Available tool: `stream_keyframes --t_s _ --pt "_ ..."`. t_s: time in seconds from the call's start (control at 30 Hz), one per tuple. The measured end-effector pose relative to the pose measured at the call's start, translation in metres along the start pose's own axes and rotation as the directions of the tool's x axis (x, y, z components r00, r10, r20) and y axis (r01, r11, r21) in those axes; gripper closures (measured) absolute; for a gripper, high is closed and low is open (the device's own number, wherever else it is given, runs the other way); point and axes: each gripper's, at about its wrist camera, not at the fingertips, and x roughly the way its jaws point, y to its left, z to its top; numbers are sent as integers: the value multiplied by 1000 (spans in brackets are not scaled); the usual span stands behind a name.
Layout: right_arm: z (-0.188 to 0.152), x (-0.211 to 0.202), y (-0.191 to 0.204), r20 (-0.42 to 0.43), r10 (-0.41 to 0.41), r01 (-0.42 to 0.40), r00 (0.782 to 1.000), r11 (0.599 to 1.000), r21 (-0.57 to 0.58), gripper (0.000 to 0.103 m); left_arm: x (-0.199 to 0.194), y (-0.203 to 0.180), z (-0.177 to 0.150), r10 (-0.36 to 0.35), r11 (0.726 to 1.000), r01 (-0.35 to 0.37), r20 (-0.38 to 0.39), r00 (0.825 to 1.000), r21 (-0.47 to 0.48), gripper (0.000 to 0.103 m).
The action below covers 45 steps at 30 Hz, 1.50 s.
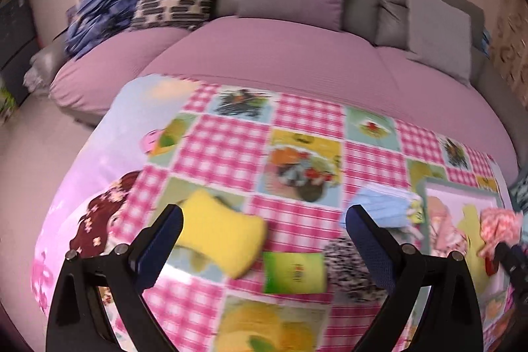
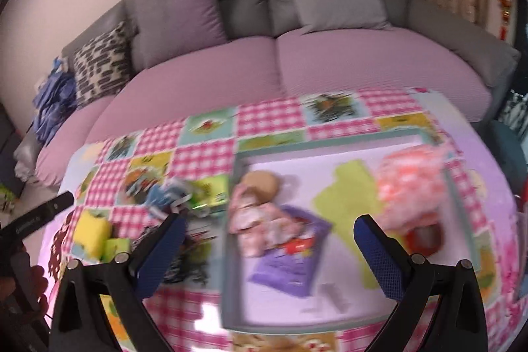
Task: Organize soft objects
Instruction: 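Move the left tool to the yellow sponge while the right tool reaches the leopard scrunchie, then grasp the yellow sponge with the left tool while the right tool grasps the leopard scrunchie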
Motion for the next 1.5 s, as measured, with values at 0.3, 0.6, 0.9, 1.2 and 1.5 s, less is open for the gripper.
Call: stream_keyframes --t_s 0.3,0.6,0.9,1.2,1.5 --pt "-16 29 79 -62 101 -108 993 987 -115 0 15 63 -7 38 992 -41 -33 999 -123 4" --pt "-43 75 121 -173 126 -157 977 971 -181 0 58 60 -18 -6 993 -10 -128 992 -120 4" --pt "-56 103 126 -236 116 -165 965 966 -199 0 79 34 -26 2 999 -11 -191 981 -46 4" --pt "-58 112 129 -252 104 -160 962 964 -214 0 90 31 -30 87 995 -94 -213 973 -24 4" --pt "-63 111 136 -257 95 -162 962 952 -258 34 97 33 -32 11 996 -30 -232 973 -81 24"
